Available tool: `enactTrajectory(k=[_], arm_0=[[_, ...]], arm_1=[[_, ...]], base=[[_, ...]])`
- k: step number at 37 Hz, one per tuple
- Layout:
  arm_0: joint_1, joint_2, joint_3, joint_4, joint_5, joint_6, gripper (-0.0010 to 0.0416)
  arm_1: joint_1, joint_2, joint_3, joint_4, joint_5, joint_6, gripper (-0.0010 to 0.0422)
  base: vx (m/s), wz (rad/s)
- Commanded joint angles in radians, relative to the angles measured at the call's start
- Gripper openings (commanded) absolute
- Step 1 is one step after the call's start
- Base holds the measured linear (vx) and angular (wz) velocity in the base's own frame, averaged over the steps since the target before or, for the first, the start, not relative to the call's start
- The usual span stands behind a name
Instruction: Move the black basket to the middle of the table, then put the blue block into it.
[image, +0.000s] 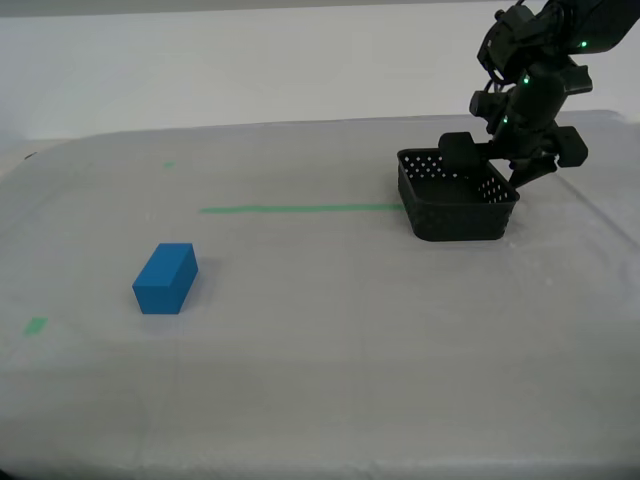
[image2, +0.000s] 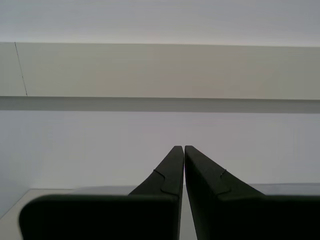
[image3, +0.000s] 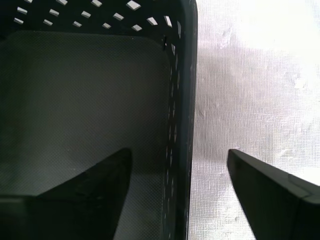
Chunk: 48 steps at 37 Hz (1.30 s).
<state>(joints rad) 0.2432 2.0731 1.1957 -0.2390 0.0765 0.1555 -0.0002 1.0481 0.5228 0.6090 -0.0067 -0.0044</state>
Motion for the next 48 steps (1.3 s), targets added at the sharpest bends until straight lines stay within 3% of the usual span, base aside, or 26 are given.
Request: enactTrajectory(k=[1, 18, 30, 40, 48], arm_0=[[0.002, 0.000, 0.000, 0.000, -0.009, 0.004, 0.0223], [0.005, 0.000, 0.000, 0.000, -0.031, 0.010, -0.0003], [0.007, -0.003, 0.002, 0.002, -0.031, 0.021, -0.0001], [0.009, -0.031, 0.002, -0.005, -0.080, 0.072, -0.0001], [0.013, -0.092, 0.002, -0.041, -0.083, 0.097, -0.0001]], arm_1=[[0.000, 0.000, 0.000, 0.006, 0.000, 0.002, 0.0000], [0.000, 0.000, 0.000, 0.006, 0.000, 0.002, 0.0000], [0.000, 0.000, 0.000, 0.006, 0.000, 0.002, 0.0000], [0.000, 0.000, 0.000, 0.006, 0.000, 0.002, 0.0000], [0.000, 0.000, 0.000, 0.006, 0.000, 0.002, 0.0000]], base=[[0.000, 0.000], [0.000, 0.000], [0.000, 0.000], [0.000, 0.000], [0.000, 0.000]])
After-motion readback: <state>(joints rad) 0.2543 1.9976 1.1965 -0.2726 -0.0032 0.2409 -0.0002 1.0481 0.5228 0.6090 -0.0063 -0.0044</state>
